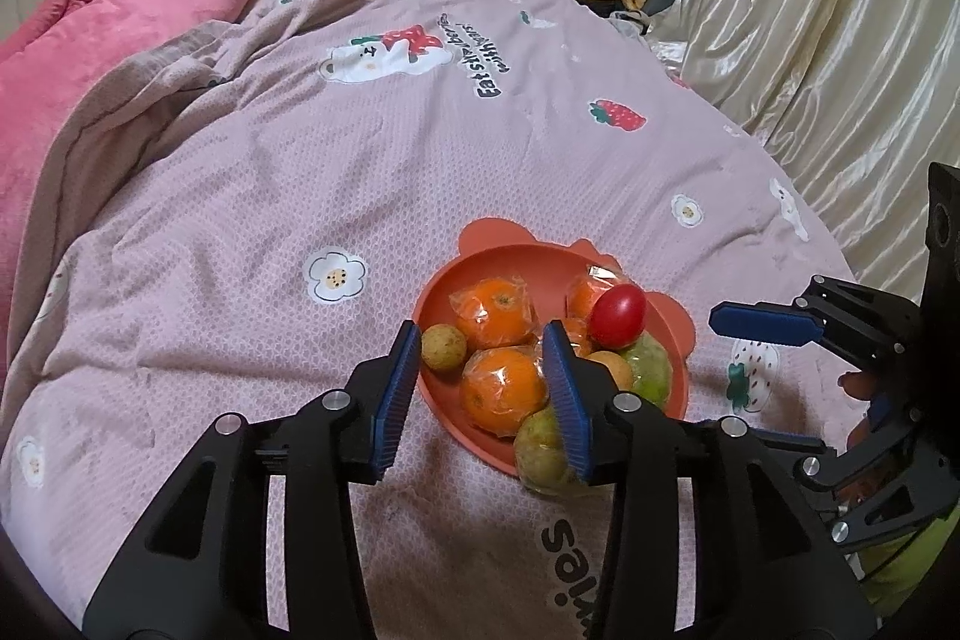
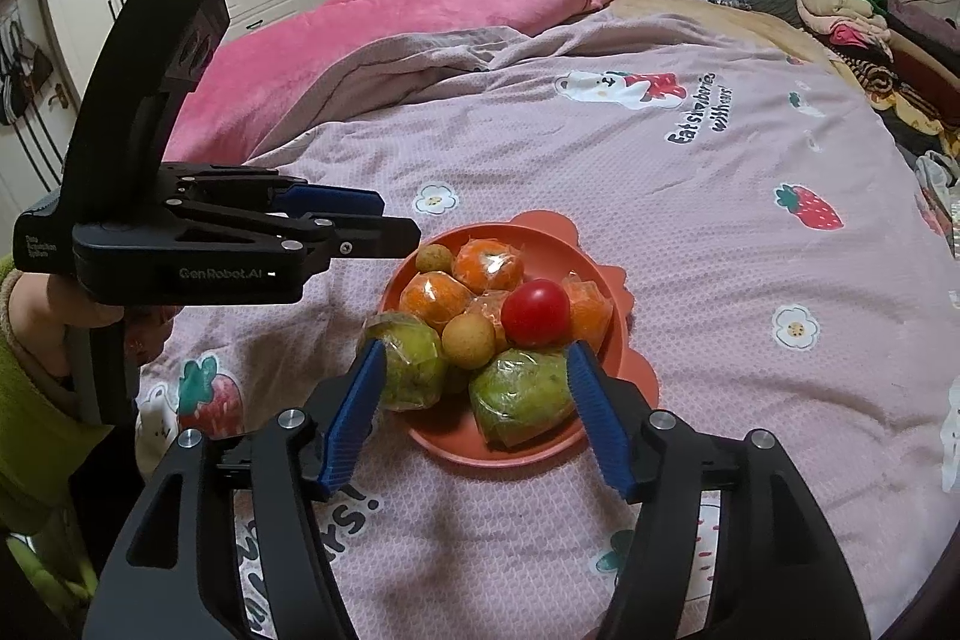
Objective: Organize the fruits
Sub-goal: 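Withdraw both open tools back from the plate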
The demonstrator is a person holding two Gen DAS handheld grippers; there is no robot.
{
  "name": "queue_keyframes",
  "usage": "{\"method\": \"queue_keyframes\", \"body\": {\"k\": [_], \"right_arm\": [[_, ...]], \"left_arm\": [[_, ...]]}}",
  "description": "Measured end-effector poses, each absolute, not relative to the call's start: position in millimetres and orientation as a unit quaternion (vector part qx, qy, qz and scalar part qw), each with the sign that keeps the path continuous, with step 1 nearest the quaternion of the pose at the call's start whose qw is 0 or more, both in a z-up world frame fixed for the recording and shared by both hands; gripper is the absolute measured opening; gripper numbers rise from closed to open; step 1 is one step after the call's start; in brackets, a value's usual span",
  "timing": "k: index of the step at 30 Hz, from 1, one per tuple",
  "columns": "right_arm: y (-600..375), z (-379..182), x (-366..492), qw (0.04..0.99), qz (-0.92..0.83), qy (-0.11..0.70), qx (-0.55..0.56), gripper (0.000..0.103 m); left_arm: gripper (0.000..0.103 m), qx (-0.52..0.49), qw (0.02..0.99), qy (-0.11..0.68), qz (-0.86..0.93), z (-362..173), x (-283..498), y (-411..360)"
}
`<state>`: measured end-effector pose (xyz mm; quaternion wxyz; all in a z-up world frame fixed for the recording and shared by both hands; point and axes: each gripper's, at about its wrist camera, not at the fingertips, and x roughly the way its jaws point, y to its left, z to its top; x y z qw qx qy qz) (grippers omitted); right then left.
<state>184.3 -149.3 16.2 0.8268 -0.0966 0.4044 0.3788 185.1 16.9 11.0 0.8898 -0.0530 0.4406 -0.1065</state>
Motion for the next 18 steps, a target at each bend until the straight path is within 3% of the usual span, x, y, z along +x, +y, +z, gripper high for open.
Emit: {"method": "queue_keyframes", "body": {"k": [18], "right_arm": [[-150.0,21.8,180.1,0.832,0.369,0.4,-0.103,0.077]], "left_arm": [[0.049,-0.055,0.896,0.43,-0.101,20.6,181.0,17.3]]}}
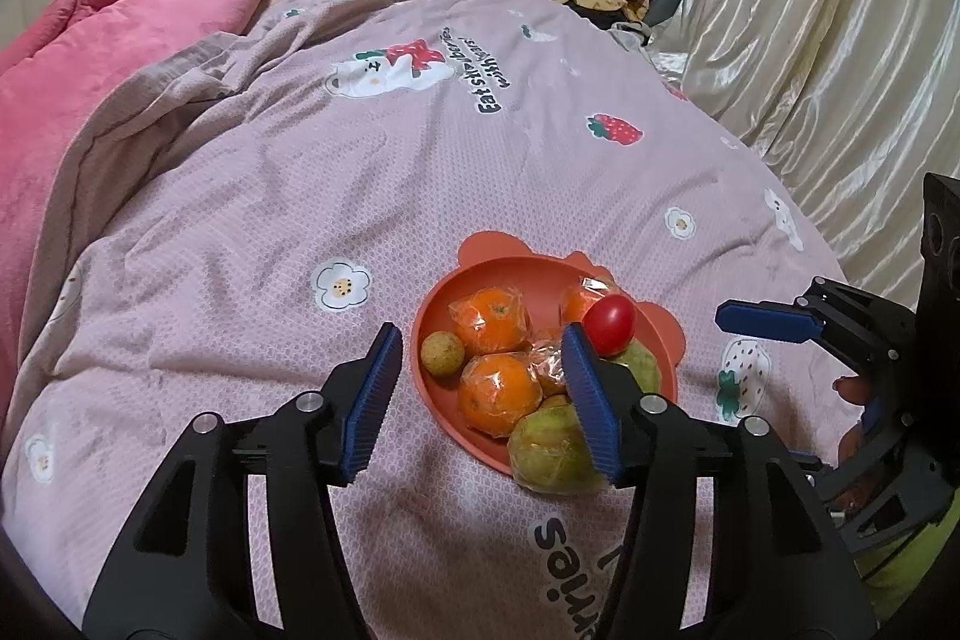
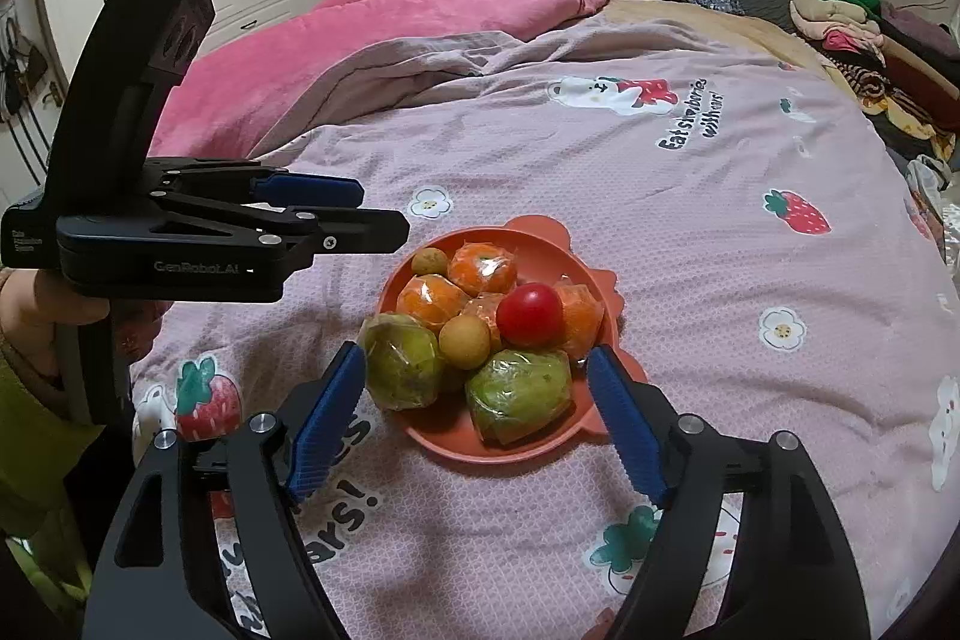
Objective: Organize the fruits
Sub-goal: 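Withdraw both open tools back from the plate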
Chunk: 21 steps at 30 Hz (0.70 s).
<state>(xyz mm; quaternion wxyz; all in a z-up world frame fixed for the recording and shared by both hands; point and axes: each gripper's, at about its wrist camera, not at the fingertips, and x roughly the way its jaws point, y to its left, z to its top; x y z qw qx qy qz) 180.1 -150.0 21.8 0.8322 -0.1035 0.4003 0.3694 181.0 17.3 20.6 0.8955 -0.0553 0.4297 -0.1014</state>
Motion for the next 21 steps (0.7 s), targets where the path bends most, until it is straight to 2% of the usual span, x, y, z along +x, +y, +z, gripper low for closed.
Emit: {"method": "queue_keyframes", "body": {"k": [11,21], "right_arm": [[-153,26,177,0.837,0.363,0.397,-0.103,0.083],[-161,30,167,0.844,0.35,0.394,-0.099,0.09]], "left_arm": [[0.071,-0.056,0.899,0.422,-0.097,28,175,17],[0.085,-0.055,0.906,0.412,-0.085,37,162,19]]}}
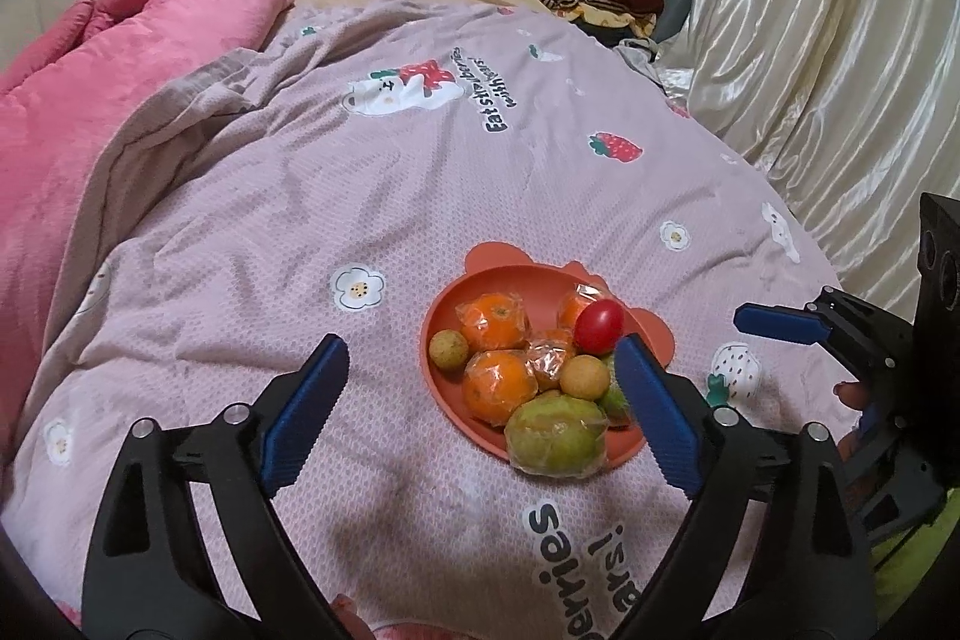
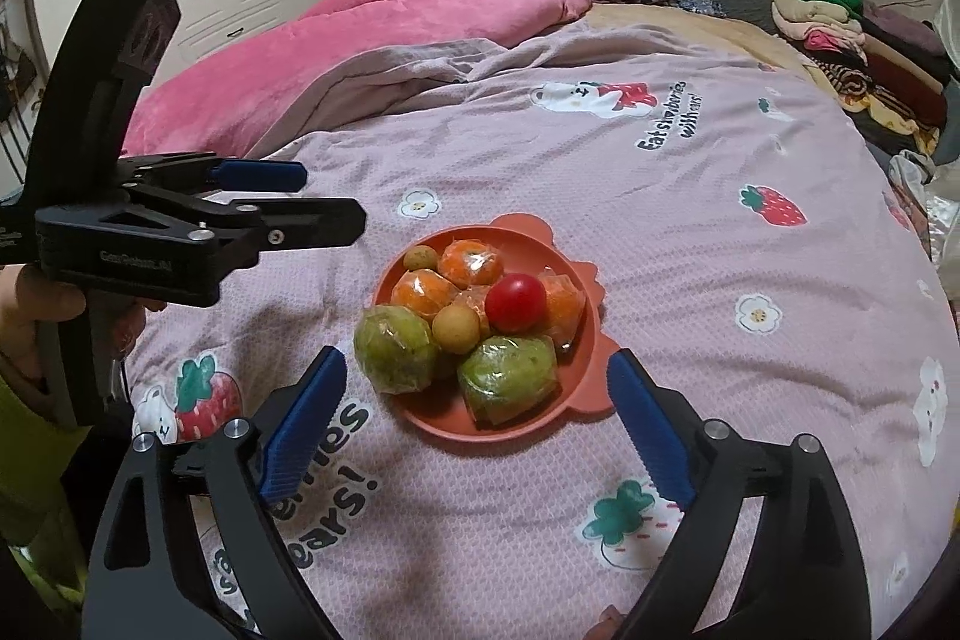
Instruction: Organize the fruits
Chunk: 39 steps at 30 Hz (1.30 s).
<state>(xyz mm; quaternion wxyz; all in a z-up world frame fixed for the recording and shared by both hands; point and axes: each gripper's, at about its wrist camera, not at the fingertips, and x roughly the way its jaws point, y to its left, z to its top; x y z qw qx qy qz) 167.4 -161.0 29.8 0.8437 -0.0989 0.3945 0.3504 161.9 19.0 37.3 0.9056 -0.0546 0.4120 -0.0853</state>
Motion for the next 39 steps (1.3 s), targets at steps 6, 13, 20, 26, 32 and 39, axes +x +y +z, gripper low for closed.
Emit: {"method": "queue_keyframes", "body": {"k": [6,13,20,26,32,39], "right_arm": [[-168,33,156,0.849,0.343,0.39,-0.099,0.094],[-177,35,140,0.855,0.333,0.386,-0.096,0.096],[-195,37,124,0.865,0.316,0.38,-0.085,0.098],[-206,36,113,0.869,0.309,0.38,-0.077,0.098],[-211,29,104,0.868,0.303,0.388,-0.073,0.098],[-213,21,96,0.873,0.286,0.388,-0.072,0.098]], "left_arm": [[0.092,-0.049,0.909,0.405,-0.079,45,149,15],[0.093,-0.044,0.913,0.4,-0.067,50,128,11],[0.093,-0.032,0.916,0.396,-0.059,52,107,4],[0.093,-0.033,0.916,0.396,-0.049,48,90,0],[0.093,-0.044,0.914,0.401,-0.04,37,78,-3],[0.093,-0.06,0.909,0.412,-0.023,17,64,-1]]}}
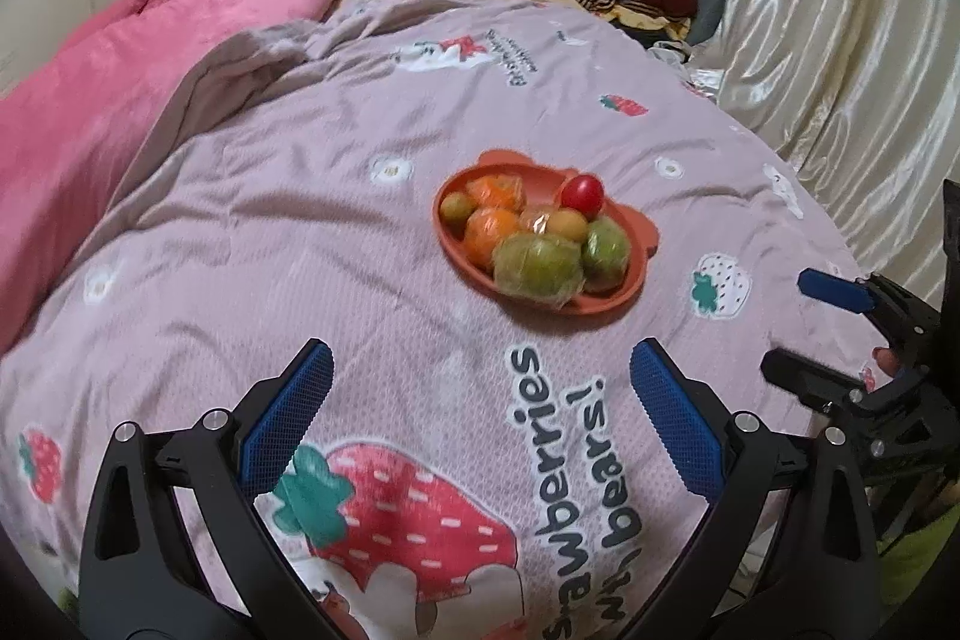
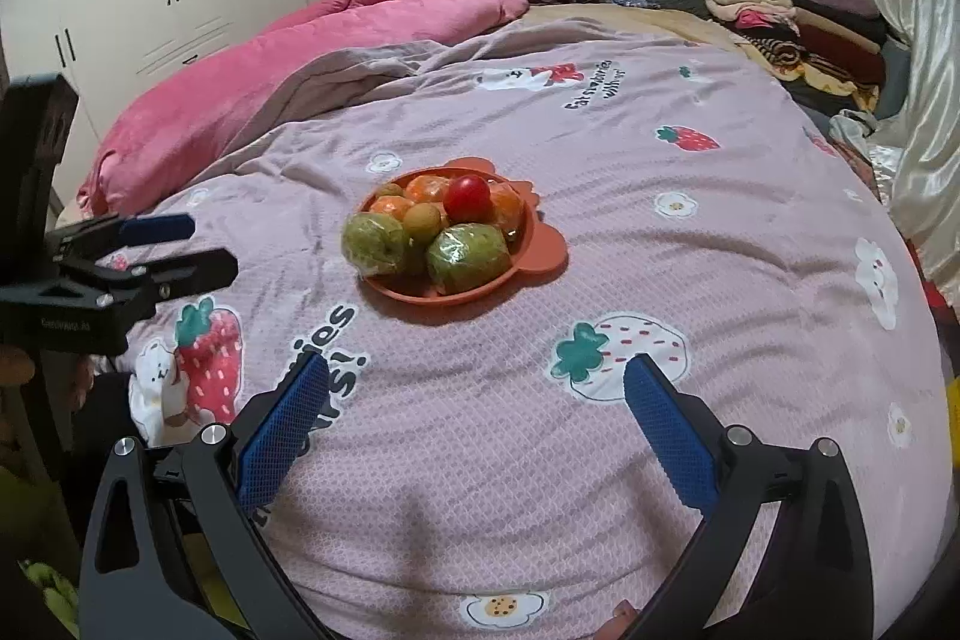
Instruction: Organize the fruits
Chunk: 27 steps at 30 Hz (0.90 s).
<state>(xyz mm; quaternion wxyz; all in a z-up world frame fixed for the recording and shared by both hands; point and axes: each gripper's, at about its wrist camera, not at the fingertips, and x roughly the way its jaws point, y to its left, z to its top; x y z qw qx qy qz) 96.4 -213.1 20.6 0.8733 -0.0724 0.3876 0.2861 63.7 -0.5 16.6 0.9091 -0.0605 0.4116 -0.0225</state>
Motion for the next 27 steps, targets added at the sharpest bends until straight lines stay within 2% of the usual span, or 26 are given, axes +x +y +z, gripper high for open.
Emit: {"method": "queue_keyframes", "body": {"k": [7,27], "right_arm": [[-216,18,89,0.877,0.278,0.386,-0.064,0.098],[-215,-2,78,0.875,0.258,0.405,-0.062,0.098]], "left_arm": [[0.093,-0.069,0.903,0.424,-0.016,0,50,0],[0.093,-0.067,0.903,0.424,-0.003,-3,40,-2]]}}
